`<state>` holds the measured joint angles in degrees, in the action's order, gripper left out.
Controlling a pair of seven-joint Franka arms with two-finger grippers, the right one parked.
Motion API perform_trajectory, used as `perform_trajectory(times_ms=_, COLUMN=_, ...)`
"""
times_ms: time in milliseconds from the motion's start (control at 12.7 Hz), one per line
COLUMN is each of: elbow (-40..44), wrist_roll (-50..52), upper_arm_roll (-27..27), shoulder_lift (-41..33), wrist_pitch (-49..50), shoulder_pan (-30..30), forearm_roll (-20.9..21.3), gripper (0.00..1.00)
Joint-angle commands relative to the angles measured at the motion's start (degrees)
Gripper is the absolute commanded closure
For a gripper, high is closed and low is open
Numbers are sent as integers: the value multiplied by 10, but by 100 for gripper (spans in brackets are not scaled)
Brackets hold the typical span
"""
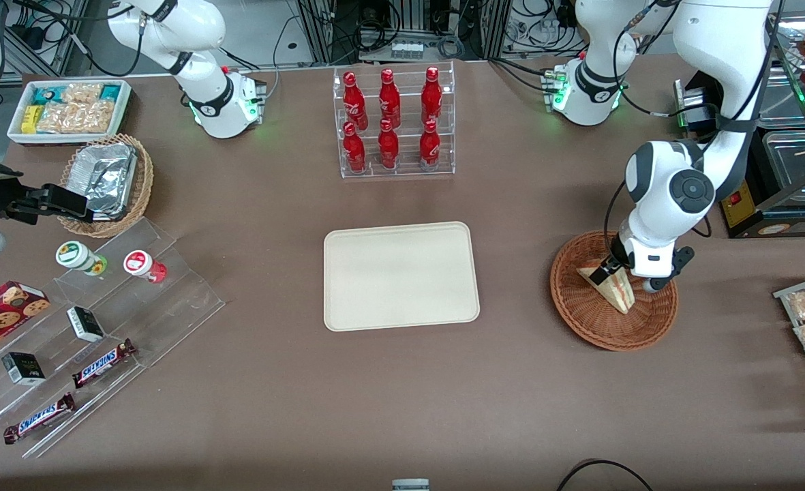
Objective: Place sandwich from basket to tray
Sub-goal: 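Lower the left gripper and close it on the sandwich's edge, then lift the sandwich and carry it over the cream tray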
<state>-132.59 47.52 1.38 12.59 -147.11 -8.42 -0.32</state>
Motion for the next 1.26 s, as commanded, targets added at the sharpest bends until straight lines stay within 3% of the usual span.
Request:
perform_trajectory(times_ms=0, elbow=-4, wrist_roll=32, upper_arm_roll=-1, shoulder_lift=0, wrist_pitch=-12, shoulder_pan=-1, forearm_roll=-4, gripper=85)
perform_trajectory(times_ms=79, elbow=-4, wrist_roll=32, upper_arm_roll=-1, shoulder_lift=-2, wrist_pitch=-6, shoulder_pan=-2, forearm_roll=-4, gripper=100)
perform_trajectory(times_ms=867, elbow=36, wrist_roll=-34, upper_arm_roll=-1, shoulder_lift=-44, wrist_pitch=80, shoulder_pan=-4, forearm_roll=0, gripper=100)
perform_trajectory(times_ms=1182, elbow=137, wrist_roll=-35, upper_arm_roll=-5, shoulder_lift=-37, wrist_pitch=224, shoulder_pan=-35, forearm_roll=5, gripper=100)
